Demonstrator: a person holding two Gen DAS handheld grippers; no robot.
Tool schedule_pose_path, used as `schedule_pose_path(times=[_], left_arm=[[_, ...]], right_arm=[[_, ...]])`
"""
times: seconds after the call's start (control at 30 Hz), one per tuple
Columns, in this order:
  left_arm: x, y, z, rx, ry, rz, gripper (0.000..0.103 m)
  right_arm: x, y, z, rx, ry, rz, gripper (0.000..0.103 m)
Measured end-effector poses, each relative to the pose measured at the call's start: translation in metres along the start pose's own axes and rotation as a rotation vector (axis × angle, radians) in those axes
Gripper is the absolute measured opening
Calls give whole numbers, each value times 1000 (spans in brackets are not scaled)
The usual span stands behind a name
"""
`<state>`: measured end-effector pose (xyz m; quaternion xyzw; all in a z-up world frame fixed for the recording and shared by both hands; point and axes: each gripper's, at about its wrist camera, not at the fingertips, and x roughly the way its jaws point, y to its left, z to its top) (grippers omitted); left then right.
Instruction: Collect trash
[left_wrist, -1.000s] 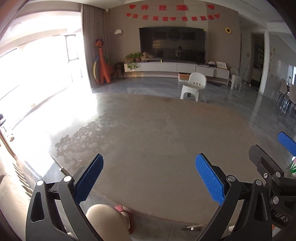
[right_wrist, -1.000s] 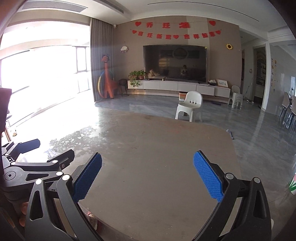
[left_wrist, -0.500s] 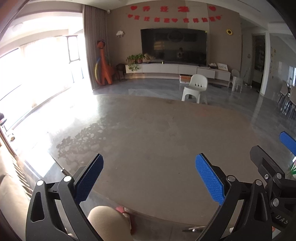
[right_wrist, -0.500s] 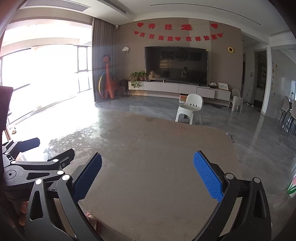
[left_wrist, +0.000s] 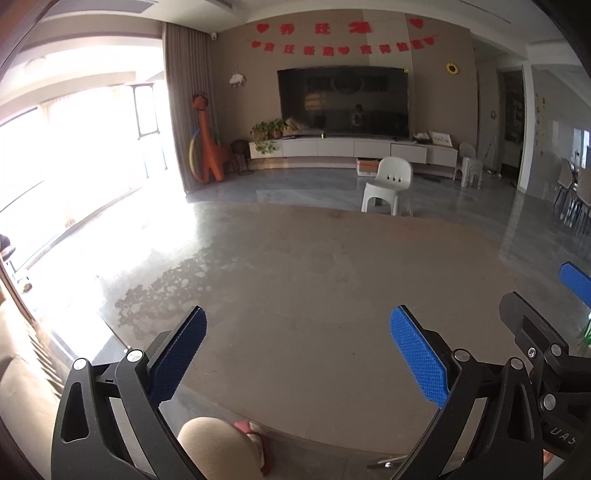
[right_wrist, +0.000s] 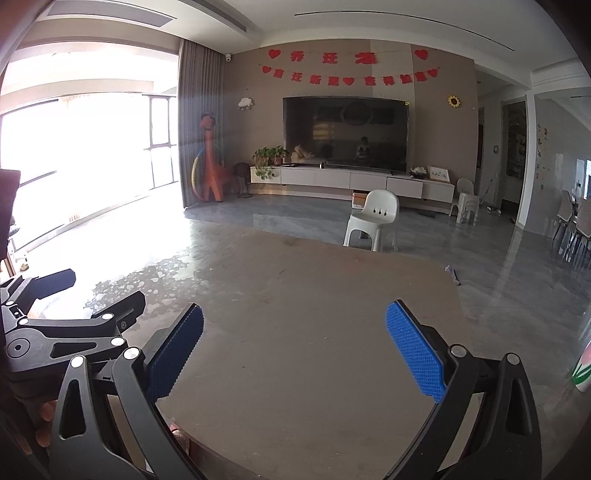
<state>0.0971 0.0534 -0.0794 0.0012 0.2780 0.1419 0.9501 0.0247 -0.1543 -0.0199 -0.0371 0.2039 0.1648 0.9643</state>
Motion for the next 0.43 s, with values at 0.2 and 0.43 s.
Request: schedule_pose_path(times=[0.2, 0.43], left_arm=[[-1, -1, 2, 2, -4, 5, 98], [-2, -1, 2, -3, 4, -2, 98]], right_arm=[[-3, 0, -2, 1, -2, -4, 99], [-6, 1, -3, -3, -4, -8, 99]])
